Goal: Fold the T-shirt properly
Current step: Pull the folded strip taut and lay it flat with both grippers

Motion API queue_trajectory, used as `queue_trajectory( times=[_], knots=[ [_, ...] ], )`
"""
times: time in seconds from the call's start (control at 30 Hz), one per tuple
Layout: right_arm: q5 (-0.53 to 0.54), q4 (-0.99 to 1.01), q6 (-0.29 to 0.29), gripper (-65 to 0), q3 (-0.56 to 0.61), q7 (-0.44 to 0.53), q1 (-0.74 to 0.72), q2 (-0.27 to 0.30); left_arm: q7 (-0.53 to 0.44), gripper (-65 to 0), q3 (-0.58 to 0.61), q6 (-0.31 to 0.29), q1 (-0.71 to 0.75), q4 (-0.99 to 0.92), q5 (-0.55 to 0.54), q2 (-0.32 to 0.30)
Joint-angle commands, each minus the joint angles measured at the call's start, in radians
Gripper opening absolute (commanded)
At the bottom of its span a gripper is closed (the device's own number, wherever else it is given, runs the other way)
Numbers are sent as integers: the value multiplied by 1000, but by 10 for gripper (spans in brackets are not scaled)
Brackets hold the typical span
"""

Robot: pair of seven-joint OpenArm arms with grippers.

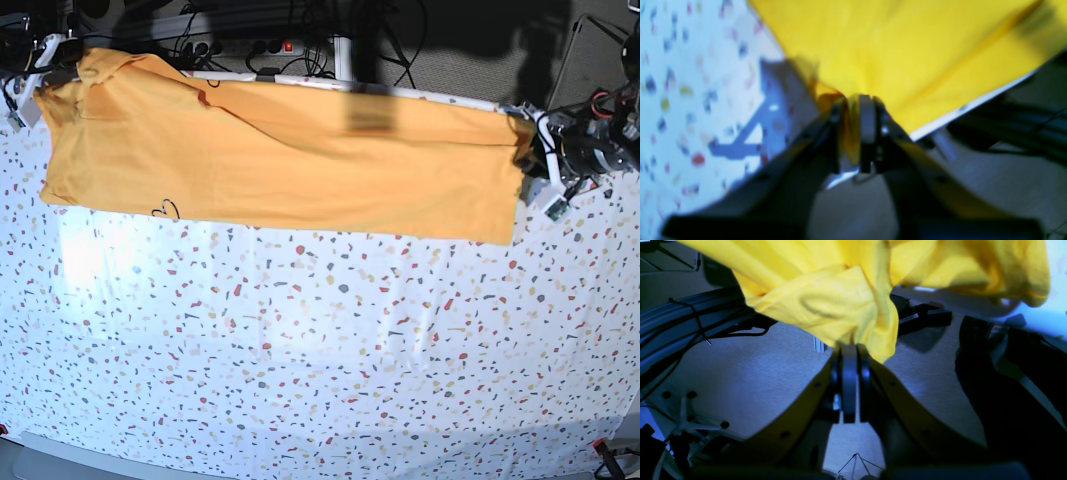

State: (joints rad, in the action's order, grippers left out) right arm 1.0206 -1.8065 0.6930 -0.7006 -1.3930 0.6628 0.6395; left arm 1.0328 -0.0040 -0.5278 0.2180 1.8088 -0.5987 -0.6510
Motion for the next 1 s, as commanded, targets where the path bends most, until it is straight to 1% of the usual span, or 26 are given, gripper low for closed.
queue_trajectory(
  times=[0.0, 0.07, 0.1, 0.17, 0.2, 0.3, 0.47, 0.63, 0.77, 0.97],
  knots=[
    [4, -11, 5, -650, -12, -3, 2, 18, -10, -508, -8, 1, 2, 15, 23, -17],
    [4, -11, 5, -650, -12, -3, 2, 18, -14, -503, -8, 11, 16, 15, 73, -17],
    [4, -11, 5, -650, -12, -3, 1, 18, -18, -504, -8, 32, 18, 15, 81, -17],
    [4, -11, 5, -650, -12, 59, -3, 18, -29, -504, -8, 74, 17, 15, 84, -17],
    [4, -11, 5, -650, -12, 99, -5, 20, -45, -504, -8, 84, 17, 15, 86, -17],
    [3, -11, 5, -650, -12, 179, -52, 19, -69, -503, -8, 84, 17, 15, 86, -10],
    [3, -11, 5, -650, -12, 249, -194, 19, -69, -504, -8, 84, 17, 15, 85, -8],
    [0, -11, 5, -650, -12, 240, -325, 17, -69, -504, -8, 84, 17, 15, 84, -8],
    [0, -11, 5, -650, -12, 186, -378, 17, -69, -504, -8, 84, 17, 15, 83, 0],
    [0, -11, 5, -650, -12, 173, -383, 17, -69, -504, -8, 84, 17, 15, 82, 73]
  ],
)
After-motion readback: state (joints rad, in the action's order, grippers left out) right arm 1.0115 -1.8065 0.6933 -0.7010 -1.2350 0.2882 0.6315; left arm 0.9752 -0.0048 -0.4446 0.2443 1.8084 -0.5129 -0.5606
